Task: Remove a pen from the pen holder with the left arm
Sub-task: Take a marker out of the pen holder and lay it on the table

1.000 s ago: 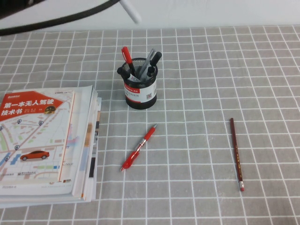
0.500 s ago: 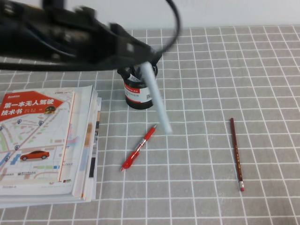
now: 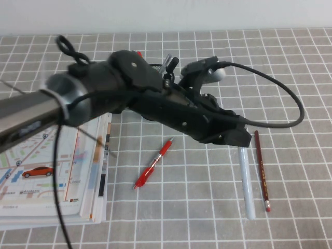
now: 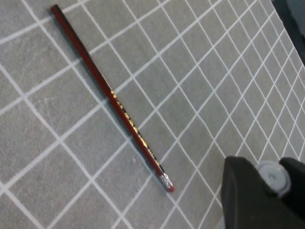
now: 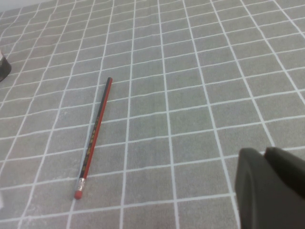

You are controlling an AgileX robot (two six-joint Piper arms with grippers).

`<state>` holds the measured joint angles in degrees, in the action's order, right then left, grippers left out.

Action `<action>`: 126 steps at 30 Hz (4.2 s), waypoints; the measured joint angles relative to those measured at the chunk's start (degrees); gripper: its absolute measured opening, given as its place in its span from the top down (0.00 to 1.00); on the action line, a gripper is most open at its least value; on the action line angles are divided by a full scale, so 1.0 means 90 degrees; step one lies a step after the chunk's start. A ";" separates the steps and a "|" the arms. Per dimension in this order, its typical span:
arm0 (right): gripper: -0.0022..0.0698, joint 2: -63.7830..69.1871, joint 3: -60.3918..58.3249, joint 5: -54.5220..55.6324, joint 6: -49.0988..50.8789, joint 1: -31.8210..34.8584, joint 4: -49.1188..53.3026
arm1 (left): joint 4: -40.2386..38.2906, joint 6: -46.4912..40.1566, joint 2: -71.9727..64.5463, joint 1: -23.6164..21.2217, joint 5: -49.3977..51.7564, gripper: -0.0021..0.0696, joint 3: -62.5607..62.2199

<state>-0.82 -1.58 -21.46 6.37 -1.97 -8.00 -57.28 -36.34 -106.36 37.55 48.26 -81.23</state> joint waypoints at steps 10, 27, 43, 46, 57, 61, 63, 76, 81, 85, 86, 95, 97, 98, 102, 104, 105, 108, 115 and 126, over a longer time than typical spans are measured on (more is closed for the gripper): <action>0.99 0.0000 0.0000 0.0000 0.0000 0.0000 0.0000 | -0.0009 0.0484 -0.1332 -0.0021 0.0135 0.84 -0.1458; 0.99 0.0000 0.0000 0.0000 0.0000 0.0000 0.0000 | 0.0748 0.1327 -0.2015 -0.0058 0.0397 0.84 -0.2153; 0.99 0.0000 0.0000 0.0000 0.0000 0.0000 0.0000 | 0.0841 0.1356 -0.2044 -0.0058 -0.0038 0.84 -0.2182; 0.99 0.0000 0.0000 0.0000 0.0000 0.0000 0.0000 | 0.0876 0.1356 -0.2044 -0.0058 -0.0124 0.81 -0.2182; 0.99 0.0000 0.0000 0.0000 0.0000 0.0000 0.0000 | 0.1056 0.1356 -0.2091 -0.0058 -0.0264 0.71 -0.2182; 0.99 0.0000 0.0000 0.0000 0.0000 0.0000 0.0000 | 0.1056 0.1356 -0.2105 -0.0058 -0.0303 0.71 -0.2182; 0.99 0.0000 0.0000 0.0000 0.0000 0.0000 0.0000 | 0.1056 0.1356 -0.2105 -0.0058 -0.0324 0.71 -0.2182; 0.99 0.0000 0.0000 0.0000 0.0000 0.0000 0.0000 | 0.1436 0.1124 -0.1667 -0.0133 -0.0277 0.93 -0.2216; 0.99 0.0000 0.0000 0.0000 0.0000 0.0000 0.0000 | 0.2763 0.1064 -0.0436 -0.0156 -0.0647 0.97 -0.2175; 0.99 0.0000 0.0000 0.0000 0.0000 0.0000 0.0000 | 0.3668 0.1286 0.0709 -0.0160 -0.1261 0.97 -0.1539; 0.99 0.0000 0.0000 0.0000 0.0000 0.0000 0.0000 | 0.3801 0.1331 0.1012 -0.0160 -0.1474 0.97 -0.1239; 0.99 0.0000 0.0000 0.0000 0.0000 0.0000 0.0000 | 0.4049 0.1546 0.3718 -0.0170 -0.3765 0.97 0.2243; 0.99 0.0000 0.0000 0.0000 0.0000 0.0000 0.0000 | 0.4049 0.1561 0.4272 -0.0170 -0.4153 0.97 0.2892; 0.99 0.0000 0.0000 0.0000 0.0000 0.0000 0.0000 | 0.4037 0.1561 0.4560 -0.0170 -0.4273 0.97 0.3155; 0.99 0.0000 0.0000 0.0000 0.0000 0.0000 0.0000 | 0.3999 0.1599 0.5519 -0.0170 -0.4566 0.97 0.4270; 0.99 0.0000 0.0000 0.0000 0.0000 0.0000 0.0000 | 0.3999 0.1666 0.5870 -0.0170 -0.4600 0.97 0.4711; 0.99 0.0000 0.0000 0.0000 0.0000 0.0000 0.0000 | 0.3999 0.1719 0.6055 -0.0170 -0.4600 0.97 0.4905; 0.99 0.0000 0.0000 0.0000 0.0000 0.0000 0.0000 | 0.3990 0.1806 0.6559 -0.0170 -0.4615 0.97 0.5389; 0.99 0.0000 0.0000 0.0000 0.0000 0.0000 0.0000 | 0.3986 0.1832 0.7210 -0.0170 -0.4641 0.97 0.6191; 0.99 0.0000 0.0000 0.0000 0.0000 0.0000 0.0000 | 0.3986 0.1832 0.6760 -0.0170 -0.4414 0.97 0.6592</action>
<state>-0.82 -1.58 -21.46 6.37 -1.97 -8.00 -21.41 -19.85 -45.52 36.01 8.53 -21.90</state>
